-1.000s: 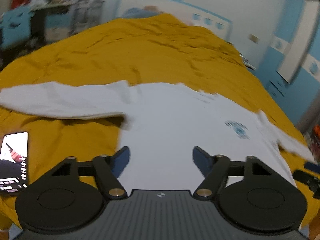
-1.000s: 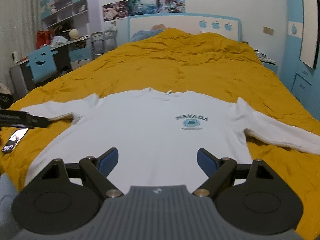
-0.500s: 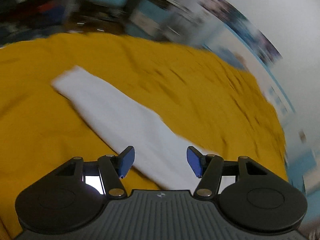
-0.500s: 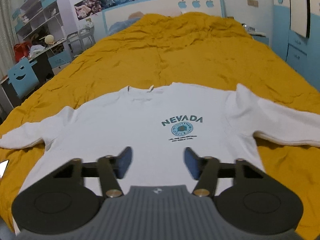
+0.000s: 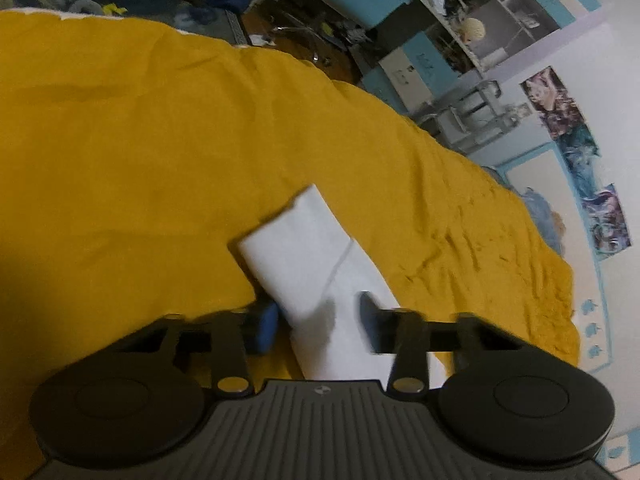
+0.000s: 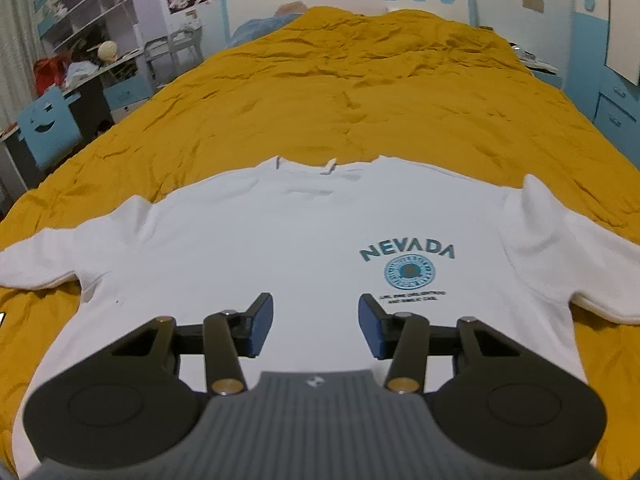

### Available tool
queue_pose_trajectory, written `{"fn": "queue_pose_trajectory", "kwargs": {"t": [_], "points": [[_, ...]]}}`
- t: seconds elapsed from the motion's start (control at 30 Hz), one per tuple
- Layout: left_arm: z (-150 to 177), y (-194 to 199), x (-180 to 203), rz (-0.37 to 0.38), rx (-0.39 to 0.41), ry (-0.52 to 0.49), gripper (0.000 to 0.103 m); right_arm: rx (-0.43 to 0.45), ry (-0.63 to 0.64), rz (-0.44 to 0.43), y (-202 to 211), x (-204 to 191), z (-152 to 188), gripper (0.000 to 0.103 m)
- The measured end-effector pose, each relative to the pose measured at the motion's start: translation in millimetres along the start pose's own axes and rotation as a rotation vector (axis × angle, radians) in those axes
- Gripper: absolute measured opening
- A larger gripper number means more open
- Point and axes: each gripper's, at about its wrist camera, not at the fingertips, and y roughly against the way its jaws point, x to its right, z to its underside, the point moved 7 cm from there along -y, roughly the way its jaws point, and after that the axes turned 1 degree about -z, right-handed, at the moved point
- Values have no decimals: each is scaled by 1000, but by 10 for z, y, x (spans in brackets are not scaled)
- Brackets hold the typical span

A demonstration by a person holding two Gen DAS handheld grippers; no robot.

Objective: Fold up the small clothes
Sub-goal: 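Grasp the sleeve cuff nearest the left gripper with the left gripper, then fold the held sleeve across the body with the left gripper while the right gripper grasps the other cuff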

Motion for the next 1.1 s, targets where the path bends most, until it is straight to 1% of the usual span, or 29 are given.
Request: {"fn": "queue_pose_trajectory", "kwargs": {"t": [0.03, 0.07, 0.1, 0.17, 0.27, 0.33, 0.43, 0.5, 0.57, 0.6, 0.67, 0.73, 0.8, 0.87, 0.9, 1.0, 1.07, 1.1], "points": [[-25, -15, 26, -23, 9, -20, 18, -5, 3, -1, -14, -13, 8, 40], [-34, 51, 1, -32, 23, -42, 12, -12, 7, 1, -29, -16, 15, 37], [-27, 95, 76, -31, 44, -82, 10, -19, 12, 5, -47, -18, 28, 35], [-7, 235, 310, -22, 93, -184, 9, -33, 19, 20, -67, -4, 51, 30], [85, 522, 833, 40, 152, -345, 8, -46, 15, 36, -88, 42, 73, 25], [231, 760, 1256, 76, 196, -485, 8, -49, 12, 35, -81, 60, 86, 23], [593, 1023, 1976, 138, 234, -691, 8, -46, 14, 22, -46, 72, 93, 22], [908, 1148, 2369, 163, 240, -800, 8, -39, 14, 13, -10, 87, 81, 22], [1319, 1204, 2748, 171, 240, -907, 8, -26, 15, 6, 31, 91, 63, 22], [1496, 1214, 2859, 178, 244, -949, 8, -19, 15, 2, 46, 98, 48, 22], [1961, 1208, 3121, 218, 236, -1036, 8, -7, 9, -4, 87, 120, 20, 21], [2380, 1137, 3239, 262, 188, -1083, 8, 7, 0, -7, 126, 150, -15, 20], [2787, 1022, 3306, 297, 116, -1120, 8, 20, -15, 14, 153, 204, -38, 20], [3259, 849, 3357, 322, 45, -1182, 8, 24, -39, 36, 162, 274, -46, 20], [3460, 811, 3293, 326, 19, -1210, 8, 22, -51, 43, 157, 304, -40, 20], [4004, 519, 3120, 329, -128, -1261, 8, 11, -77, 42, 132, 340, 16, 20], [4237, 384, 2924, 319, -233, -1273, 8, -4, -79, 36, 100, 327, 75, 21], [4327, 296, 2843, 313, -292, -1267, 11, -12, -79, 30, 83, 310, 107, 21]]}}
